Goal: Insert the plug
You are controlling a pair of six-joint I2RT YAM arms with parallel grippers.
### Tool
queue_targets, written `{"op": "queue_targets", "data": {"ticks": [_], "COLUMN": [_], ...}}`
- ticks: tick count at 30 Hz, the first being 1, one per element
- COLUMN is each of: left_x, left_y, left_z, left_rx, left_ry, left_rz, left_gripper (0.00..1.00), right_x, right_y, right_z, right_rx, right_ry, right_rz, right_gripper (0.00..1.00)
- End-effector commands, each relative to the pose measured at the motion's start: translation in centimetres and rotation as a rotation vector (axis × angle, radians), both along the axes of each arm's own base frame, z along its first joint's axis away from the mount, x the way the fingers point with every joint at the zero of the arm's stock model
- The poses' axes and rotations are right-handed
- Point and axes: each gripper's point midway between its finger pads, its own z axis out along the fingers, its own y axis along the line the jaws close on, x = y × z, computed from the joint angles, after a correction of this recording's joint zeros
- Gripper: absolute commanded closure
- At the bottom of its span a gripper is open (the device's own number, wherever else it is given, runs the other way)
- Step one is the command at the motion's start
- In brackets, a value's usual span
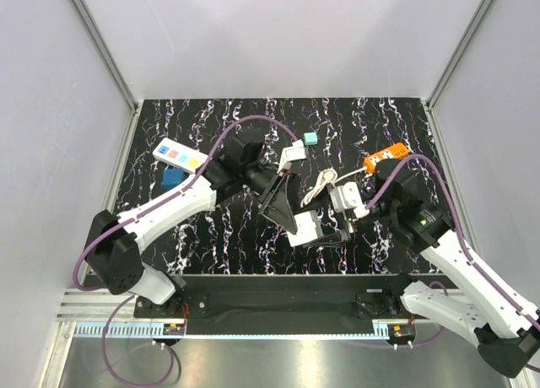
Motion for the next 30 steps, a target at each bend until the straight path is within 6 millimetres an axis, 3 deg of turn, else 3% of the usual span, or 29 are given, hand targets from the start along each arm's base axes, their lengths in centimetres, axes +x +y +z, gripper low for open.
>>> {"op": "queue_targets", "data": {"ticks": [1,2,4,6,11,17,20,21,25,30], "left_x": [0.8,1.4,2.8,4.0,7.7,10.2,13.6,15.9,19.5,21.9], "left_y": [-0.8,-0.7,-0.9,-0.8,-0.1,-0.2,-0.4,-0.2,2.3,5.4], "left_z": [2.1,2.1,2.2,2.7,4.2,4.1,0.9,-0.9,-5.8,-9.2], "left_rx": [-0.109,-0.117,-0.129,-0.127,-0.137,-0.12,0.046,0.157,0.453,0.649], "left_ry": [-0.124,-0.143,-0.174,-0.169,-0.157,-0.17,-0.264,-0.316,-0.379,-0.425], "left_rz": [0.005,0.032,0.087,0.131,0.226,0.299,0.466,0.589,0.802,0.993], "left_gripper": [0.53,0.48,0.3,0.21,0.09,0.08,0.11,0.13,0.2,0.25], "right_x": [2.3,2.6,3.1,3.3,4.2,5.7,9.4,10.9,12.6,12.6], "right_y": [0.2,0.2,0.4,0.4,-0.1,-1.0,-2.0,-2.8,-4.9,-7.1], "right_z": [0.5,0.7,0.6,0.3,-1.8,-2.6,-3.4,-3.9,-5.6,-4.2], "right_rx": [-0.002,-0.001,-0.012,-0.023,-0.059,-0.07,-0.107,-0.126,-0.221,-0.1], "right_ry": [0.028,0.028,0.069,0.109,0.156,0.232,0.398,0.427,0.588,0.672], "right_rz": [-0.134,-0.146,-0.177,-0.197,-0.288,-0.441,-0.711,-0.824,-1.061,-1.213], "right_gripper": [0.94,1.0,1.0,1.0,1.0,1.0,1.0,1.0,1.0,1.0]}}
